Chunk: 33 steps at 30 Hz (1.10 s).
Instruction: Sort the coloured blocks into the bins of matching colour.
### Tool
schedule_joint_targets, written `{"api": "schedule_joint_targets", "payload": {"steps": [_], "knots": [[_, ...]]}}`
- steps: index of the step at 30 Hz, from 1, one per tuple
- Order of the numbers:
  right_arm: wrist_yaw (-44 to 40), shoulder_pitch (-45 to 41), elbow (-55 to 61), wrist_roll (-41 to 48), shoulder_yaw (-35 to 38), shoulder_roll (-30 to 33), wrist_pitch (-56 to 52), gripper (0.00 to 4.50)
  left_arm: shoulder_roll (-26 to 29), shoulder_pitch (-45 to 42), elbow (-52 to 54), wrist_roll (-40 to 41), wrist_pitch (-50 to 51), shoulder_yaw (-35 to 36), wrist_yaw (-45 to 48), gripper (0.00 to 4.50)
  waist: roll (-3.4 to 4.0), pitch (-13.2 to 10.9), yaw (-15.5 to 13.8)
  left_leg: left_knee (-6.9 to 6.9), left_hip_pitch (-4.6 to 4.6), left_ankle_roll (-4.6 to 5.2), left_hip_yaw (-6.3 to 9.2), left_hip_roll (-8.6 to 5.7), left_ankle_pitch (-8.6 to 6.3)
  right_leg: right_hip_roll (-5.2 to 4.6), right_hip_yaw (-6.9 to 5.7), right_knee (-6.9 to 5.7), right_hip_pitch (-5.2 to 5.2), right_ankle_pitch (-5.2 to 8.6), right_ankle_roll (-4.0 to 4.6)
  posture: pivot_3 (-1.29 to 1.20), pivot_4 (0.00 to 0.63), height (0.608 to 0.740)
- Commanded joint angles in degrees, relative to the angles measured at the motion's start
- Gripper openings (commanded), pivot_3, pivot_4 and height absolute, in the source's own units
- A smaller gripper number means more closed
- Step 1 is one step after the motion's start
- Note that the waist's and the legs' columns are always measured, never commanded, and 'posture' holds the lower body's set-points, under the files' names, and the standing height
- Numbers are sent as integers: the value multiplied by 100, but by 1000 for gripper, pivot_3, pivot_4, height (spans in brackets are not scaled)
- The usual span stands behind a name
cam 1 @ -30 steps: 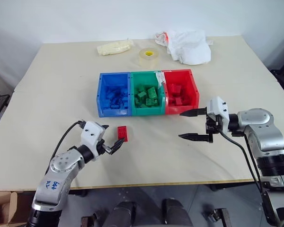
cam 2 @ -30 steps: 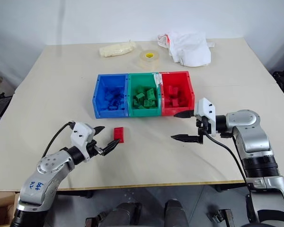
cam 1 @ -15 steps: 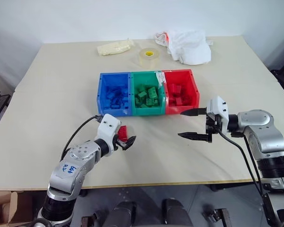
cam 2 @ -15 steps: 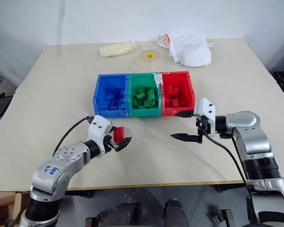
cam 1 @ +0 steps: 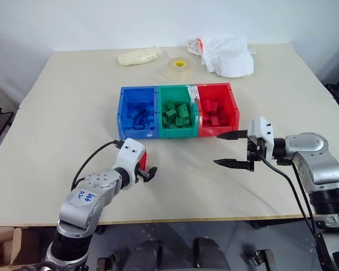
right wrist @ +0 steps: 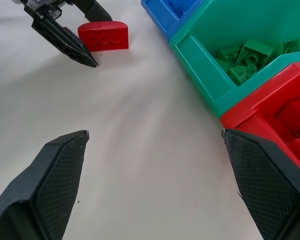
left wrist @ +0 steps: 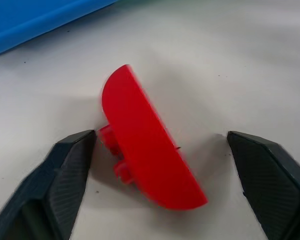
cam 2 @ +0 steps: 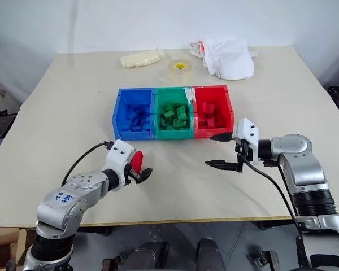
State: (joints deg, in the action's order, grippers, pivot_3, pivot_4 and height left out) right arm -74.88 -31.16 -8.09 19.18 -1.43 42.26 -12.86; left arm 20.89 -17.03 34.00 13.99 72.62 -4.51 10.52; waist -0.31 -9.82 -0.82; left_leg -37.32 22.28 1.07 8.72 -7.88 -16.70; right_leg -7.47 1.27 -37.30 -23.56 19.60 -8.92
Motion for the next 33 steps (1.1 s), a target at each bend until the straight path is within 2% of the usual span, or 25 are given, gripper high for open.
{"api": "schedule_joint_targets", "payload": {"steps": [1, 7, 15, 23, 26, 29, 33], "knots": [[46, -23, 193, 103, 215, 138, -13, 4500, -26, 68, 18, -28, -154, -14, 8, 3044, 0, 0, -27, 0, 0, 0, 0, 0, 0, 0, 0, 0, 0, 0, 0, 0, 150, 740], [152, 81, 290, 139, 299, 205, -56, 4500, 21, 97, -218, -189, -1572, -141, 240, 1156, -2, -1, -66, -1, 1, 0, -1, -1, 0, -1, -1, 3, 1, 0, 0, 0, 150, 740], [307, 537, 722, 391, 763, 409, -225, 4500, -204, 44, -508, -80, -3140, -254, 721, 1156, -3, -2, -75, 2, 4, 1, -1, -1, 0, -2, -4, 24, 7, 0, 0, 0, 150, 740], [757, 1357, 1343, 703, 1564, 547, -414, 4500, -644, -788, -1713, -158, -4890, -535, 1466, 1156, -6, -4, -87, -5, 5, 1, -5, -2, 0, -1, -8, 27, 11, 0, -1, 0, 150, 740], [1052, 1671, 1671, 847, 1901, 502, -536, 4500, -1080, -1608, -2973, -282, -5551, -652, 1596, 1156, -11, -6, -107, -7, 5, 2, -7, -3, 1, -1, -9, 25, 12, -1, -2, 0, 150, 740], [1379, 2092, 2126, 938, 2164, 432, -644, 4500, -1547, -2680, -4816, -469, -6530, -710, 1882, 1156, -19, -11, -160, -17, 10, 5, -7, -6, 2, -1, -12, 24, 12, -2, -4, 0, 150, 740], [1680, 2551, 2577, 1043, 2417, 385, -714, 4500, -1903, -3941, -7032, -702, -7746, -552, 2048, 1156, -31, -18, -196, -24, 15, 12, -16, -10, -1, -4, -13, 30, 12, -8, -16, 0, 150, 740]]}}
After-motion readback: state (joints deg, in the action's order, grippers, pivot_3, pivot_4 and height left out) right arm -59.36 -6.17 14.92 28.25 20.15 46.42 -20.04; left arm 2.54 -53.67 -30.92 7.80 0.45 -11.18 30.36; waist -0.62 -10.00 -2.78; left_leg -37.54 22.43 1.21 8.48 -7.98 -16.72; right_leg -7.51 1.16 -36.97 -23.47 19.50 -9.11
